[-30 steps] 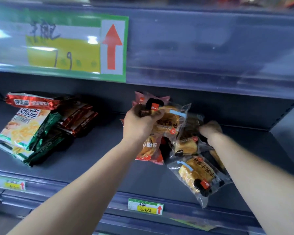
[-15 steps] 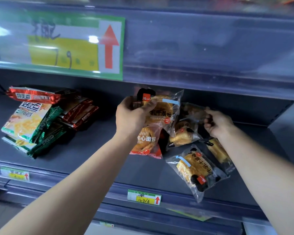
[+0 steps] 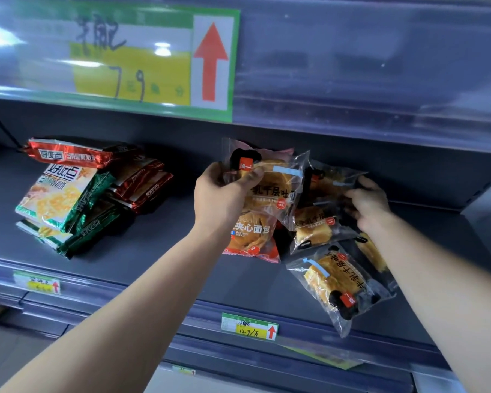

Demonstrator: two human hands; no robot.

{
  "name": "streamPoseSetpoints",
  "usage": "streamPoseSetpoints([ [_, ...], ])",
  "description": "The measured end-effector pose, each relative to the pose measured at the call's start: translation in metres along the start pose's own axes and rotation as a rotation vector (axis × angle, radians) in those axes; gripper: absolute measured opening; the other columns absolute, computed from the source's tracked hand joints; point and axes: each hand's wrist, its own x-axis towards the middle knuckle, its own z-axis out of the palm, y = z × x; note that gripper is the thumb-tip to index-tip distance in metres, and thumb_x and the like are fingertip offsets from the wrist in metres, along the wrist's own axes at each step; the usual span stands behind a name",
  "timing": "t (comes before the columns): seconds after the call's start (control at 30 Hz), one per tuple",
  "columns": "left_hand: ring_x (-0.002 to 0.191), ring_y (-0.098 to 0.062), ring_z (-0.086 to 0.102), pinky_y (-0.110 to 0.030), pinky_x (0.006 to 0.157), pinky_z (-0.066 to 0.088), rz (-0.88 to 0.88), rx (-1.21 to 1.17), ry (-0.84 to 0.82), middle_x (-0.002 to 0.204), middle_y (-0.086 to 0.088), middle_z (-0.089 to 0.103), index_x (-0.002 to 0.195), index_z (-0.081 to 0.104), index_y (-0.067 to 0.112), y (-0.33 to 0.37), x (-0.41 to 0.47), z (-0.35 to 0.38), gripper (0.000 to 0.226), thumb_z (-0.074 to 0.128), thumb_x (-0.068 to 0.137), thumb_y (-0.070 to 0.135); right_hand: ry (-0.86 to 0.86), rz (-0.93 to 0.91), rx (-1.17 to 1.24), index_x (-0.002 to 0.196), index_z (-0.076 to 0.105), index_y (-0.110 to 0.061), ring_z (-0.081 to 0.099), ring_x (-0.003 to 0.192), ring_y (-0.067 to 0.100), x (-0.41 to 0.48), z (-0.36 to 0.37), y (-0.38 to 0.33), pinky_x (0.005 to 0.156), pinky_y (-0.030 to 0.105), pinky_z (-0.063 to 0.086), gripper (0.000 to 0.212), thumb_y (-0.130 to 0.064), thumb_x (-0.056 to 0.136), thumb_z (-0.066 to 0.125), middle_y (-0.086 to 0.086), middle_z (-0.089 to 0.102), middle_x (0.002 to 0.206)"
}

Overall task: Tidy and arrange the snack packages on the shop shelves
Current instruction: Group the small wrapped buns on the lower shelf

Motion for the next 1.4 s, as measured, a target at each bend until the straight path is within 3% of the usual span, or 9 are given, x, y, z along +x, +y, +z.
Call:
streamPoseSetpoints([
  [0.17, 0.070, -0.021, 0.065, -0.040, 0.067, 0.055, -0.013, -0.008, 0.011, 0.069, 0.000, 0.061, 0.060, 0.049, 0.021, -0.003, 0.003, -0.002, 0.037, 0.085, 0.068, 0.022, 0.017, -0.049, -0.082, 0.141, 0.045, -0.023, 0.053, 0.123, 0.022, -0.001, 0.007, 0.005, 0.105, 0.038, 0.044, 0.060, -0.005, 0.087, 0.064, 0.005, 0.054, 0.137],
  [0.37, 0.077, -0.028, 0.069, -0.045, 0.074, 0.058, -0.008, 0.018, 0.003, 0.076, -0.005, 0.065, 0.069, 0.055, 0.015, -0.002, 0.002, 0.004, 0.030, 0.083, 0.072, 0.022, 0.056, -0.087, -0.140, 0.136, 0.051, -0.017, 0.055, 0.120, 0.023, 0.000, 0.009, 0.008, 0.104, 0.035, 0.044, 0.049, -0.007, 0.089, 0.060, 0.005, 0.057, 0.132],
  [0.5, 0.080, -0.018, 0.071, -0.038, 0.076, 0.059, 0.002, 0.046, -0.051, 0.083, 0.000, 0.072, 0.088, 0.065, 0.013, 0.000, -0.001, 0.023, 0.026, 0.084, 0.073, 0.023, 0.169, -0.197, -0.090, 0.107, 0.062, -0.016, 0.060, 0.107, 0.026, -0.012, 0.005, 0.003, 0.086, 0.030, 0.045, 0.022, -0.025, 0.088, 0.063, 0.001, 0.062, 0.100],
  [0.63, 0.084, -0.006, 0.067, -0.029, 0.077, 0.056, 0.041, 0.115, -0.097, 0.090, 0.011, 0.071, 0.102, 0.065, 0.016, 0.006, 0.000, 0.051, 0.033, 0.082, 0.075, 0.024, -0.028, -0.032, -0.043, 0.131, 0.050, -0.010, 0.058, 0.106, 0.024, -0.019, 0.006, -0.005, 0.098, 0.043, 0.044, 0.083, -0.068, 0.072, 0.063, 0.002, 0.063, 0.116],
  [0.73, 0.084, 0.006, 0.060, -0.017, 0.074, 0.048, 0.029, 0.071, -0.109, 0.091, 0.019, 0.066, 0.110, 0.062, 0.020, 0.010, -0.001, 0.062, 0.036, 0.079, 0.078, 0.023, -0.062, -0.070, -0.521, 0.119, 0.063, -0.010, 0.062, 0.104, 0.030, -0.015, 0.000, 0.003, 0.087, 0.039, 0.049, 0.060, -0.054, 0.079, 0.063, 0.011, 0.067, 0.114],
  [0.83, 0.085, 0.007, 0.060, -0.016, 0.072, 0.045, 0.030, 0.048, -0.115, 0.090, 0.020, 0.066, 0.104, 0.061, 0.024, 0.008, -0.001, 0.064, 0.031, 0.079, 0.079, 0.019, -0.224, -0.036, -0.829, 0.128, 0.058, -0.014, 0.054, 0.121, 0.031, -0.016, -0.003, 0.008, 0.092, 0.035, 0.046, 0.076, -0.059, 0.069, 0.076, 0.010, 0.057, 0.133],
  [1.03, 0.087, 0.000, 0.065, -0.021, 0.077, 0.053, -0.005, -0.009, -0.064, 0.092, 0.017, 0.068, 0.112, 0.063, 0.016, 0.007, -0.001, 0.062, 0.038, 0.079, 0.078, 0.012, -0.406, 0.117, -0.615, 0.124, 0.058, -0.007, 0.057, 0.111, 0.026, -0.023, -0.003, -0.005, 0.090, 0.034, 0.045, 0.075, -0.029, 0.059, 0.088, 0.009, 0.061, 0.123],
  [1.13, 0.095, -0.007, 0.065, -0.020, 0.083, 0.051, 0.020, -0.006, -0.029, 0.099, 0.012, 0.069, 0.115, 0.064, 0.013, 0.008, 0.003, 0.059, 0.042, 0.080, 0.076, 0.011, -0.325, 0.004, -0.431, 0.115, 0.065, -0.013, 0.062, 0.109, 0.026, -0.020, -0.009, -0.002, 0.098, 0.045, 0.047, 0.067, -0.023, 0.053, 0.089, 0.007, 0.069, 0.113],
  [1.4, 0.096, -0.009, 0.066, -0.012, 0.072, 0.054, -0.002, -0.051, -0.035, 0.114, 0.000, 0.068, 0.122, 0.060, 0.007, 0.002, 0.003, 0.056, 0.047, 0.078, 0.079, 0.009, -0.109, -0.257, -0.238, 0.092, 0.059, -0.016, 0.064, 0.091, 0.017, -0.011, -0.007, 0.007, 0.081, 0.027, 0.052, 0.032, -0.007, 0.071, 0.082, -0.002, 0.069, 0.092],
])
